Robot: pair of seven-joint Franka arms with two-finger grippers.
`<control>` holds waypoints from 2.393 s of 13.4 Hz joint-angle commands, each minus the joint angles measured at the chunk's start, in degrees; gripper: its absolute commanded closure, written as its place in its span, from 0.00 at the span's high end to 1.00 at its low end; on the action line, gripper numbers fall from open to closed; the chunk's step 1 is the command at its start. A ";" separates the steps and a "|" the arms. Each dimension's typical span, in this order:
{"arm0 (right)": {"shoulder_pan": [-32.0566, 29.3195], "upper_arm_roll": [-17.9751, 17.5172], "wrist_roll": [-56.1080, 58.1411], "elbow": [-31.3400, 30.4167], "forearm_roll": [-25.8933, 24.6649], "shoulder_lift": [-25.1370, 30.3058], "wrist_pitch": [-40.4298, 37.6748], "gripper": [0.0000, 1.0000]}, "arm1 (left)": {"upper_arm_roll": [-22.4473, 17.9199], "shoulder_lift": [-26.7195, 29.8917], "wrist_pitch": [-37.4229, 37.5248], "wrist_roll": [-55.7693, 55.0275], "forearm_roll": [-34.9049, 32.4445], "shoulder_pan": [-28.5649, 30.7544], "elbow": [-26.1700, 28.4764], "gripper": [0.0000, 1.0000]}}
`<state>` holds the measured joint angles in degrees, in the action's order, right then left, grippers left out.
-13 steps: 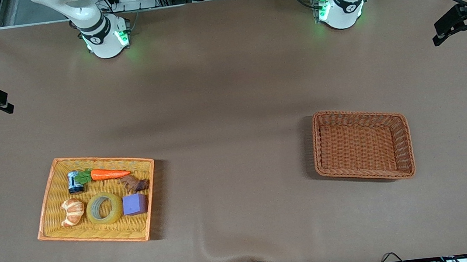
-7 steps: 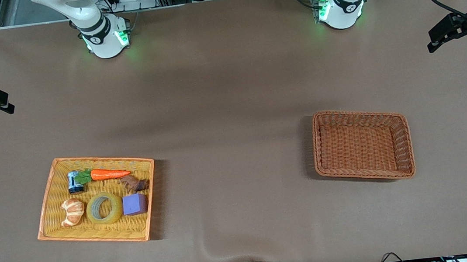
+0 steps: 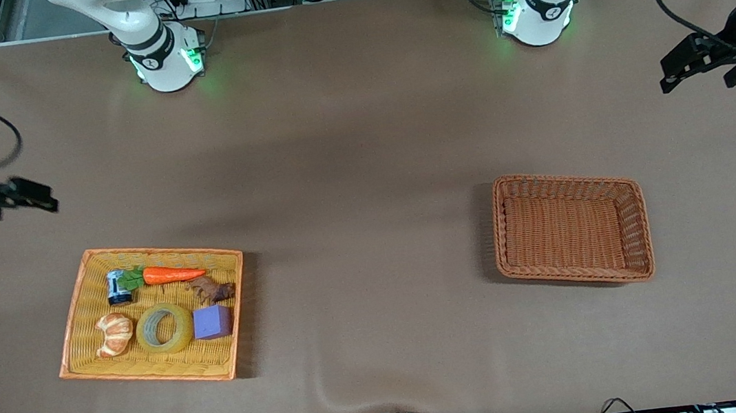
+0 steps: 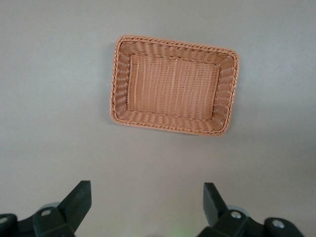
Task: Transfer tape with both arms
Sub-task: 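Reach the right gripper down toward the tape roll in the yellow tray, then lower the right gripper and close it on the tape roll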
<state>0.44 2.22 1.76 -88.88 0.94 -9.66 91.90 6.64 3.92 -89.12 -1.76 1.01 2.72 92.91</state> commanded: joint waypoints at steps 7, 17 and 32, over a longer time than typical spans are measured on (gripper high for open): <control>-0.18 0.59 -4.46 5.21 -0.24 -27.14 26.45 1.00 | 1.19 1.09 -1.14 -0.97 -0.48 -0.17 2.19 1.00; 1.23 0.42 -13.53 3.37 0.29 -34.99 36.42 0.44 | 2.77 0.74 -1.32 -1.05 -0.49 0.00 2.01 1.00; 0.35 0.33 -5.27 3.72 -0.15 -21.82 24.40 0.00 | 2.50 1.35 0.62 -1.05 -0.57 0.27 1.57 1.00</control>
<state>1.09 3.05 -5.28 -83.49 0.93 -36.38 119.32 9.00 4.52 -88.86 -2.02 1.01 2.83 94.47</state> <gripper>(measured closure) 0.775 0.000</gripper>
